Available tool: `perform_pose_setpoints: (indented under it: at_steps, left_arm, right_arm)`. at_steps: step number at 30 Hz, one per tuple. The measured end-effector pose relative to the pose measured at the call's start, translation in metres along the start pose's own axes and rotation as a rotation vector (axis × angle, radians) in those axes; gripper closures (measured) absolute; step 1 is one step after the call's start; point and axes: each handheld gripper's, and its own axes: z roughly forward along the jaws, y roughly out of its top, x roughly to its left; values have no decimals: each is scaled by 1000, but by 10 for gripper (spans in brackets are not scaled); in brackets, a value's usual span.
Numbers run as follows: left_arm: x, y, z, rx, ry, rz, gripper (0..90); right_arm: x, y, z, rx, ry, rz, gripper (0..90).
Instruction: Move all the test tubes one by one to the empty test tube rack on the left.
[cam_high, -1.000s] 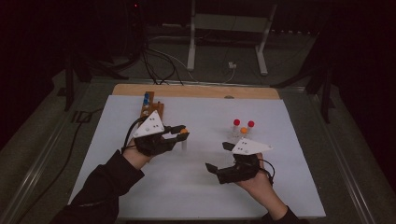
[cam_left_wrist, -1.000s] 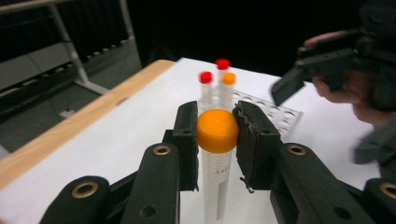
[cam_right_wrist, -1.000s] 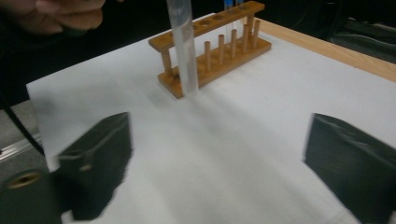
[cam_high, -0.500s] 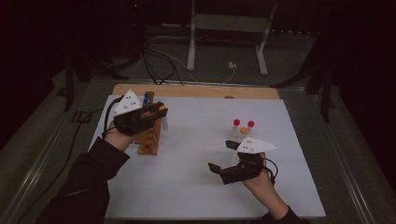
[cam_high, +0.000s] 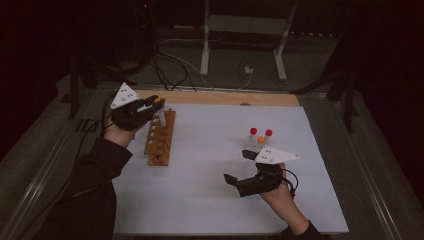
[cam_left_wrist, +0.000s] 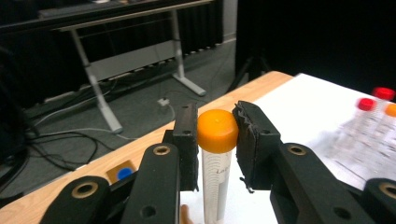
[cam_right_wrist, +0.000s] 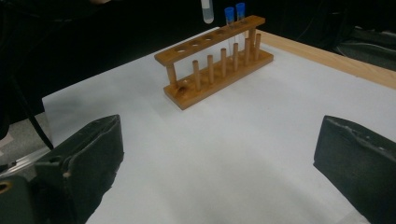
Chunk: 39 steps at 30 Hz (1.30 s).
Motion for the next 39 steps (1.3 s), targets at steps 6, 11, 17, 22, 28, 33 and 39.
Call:
perform_pose_setpoints:
  at_steps: [6,11,17,22,28,33,39]
  left_arm:
    - [15,-6,8,12,76,-21,721]
    - [26,-15,16,12,133,-52,720]
    - [30,-29,26,29,166,-74,720]
    - [28,-39,32,38,175,-70,720]
    - [28,-51,41,79,175,-75,721]
    - [27,-61,48,112,181,-82,721]
    - [25,-72,54,146,186,-86,720]
  right_arm:
    - [-1,0,-1,-10,1,6,13]
    - [-2,-1,-1,-5,-2,3,13]
    - [0,-1,-1,-4,-3,-1,14]
    - [0,-2,0,-2,-4,-1,13]
    - [-1,-2,0,0,-3,0,14]
    - [-1,-3,0,-1,-1,0,14]
    - [-2,-3,-1,-4,-2,7,14]
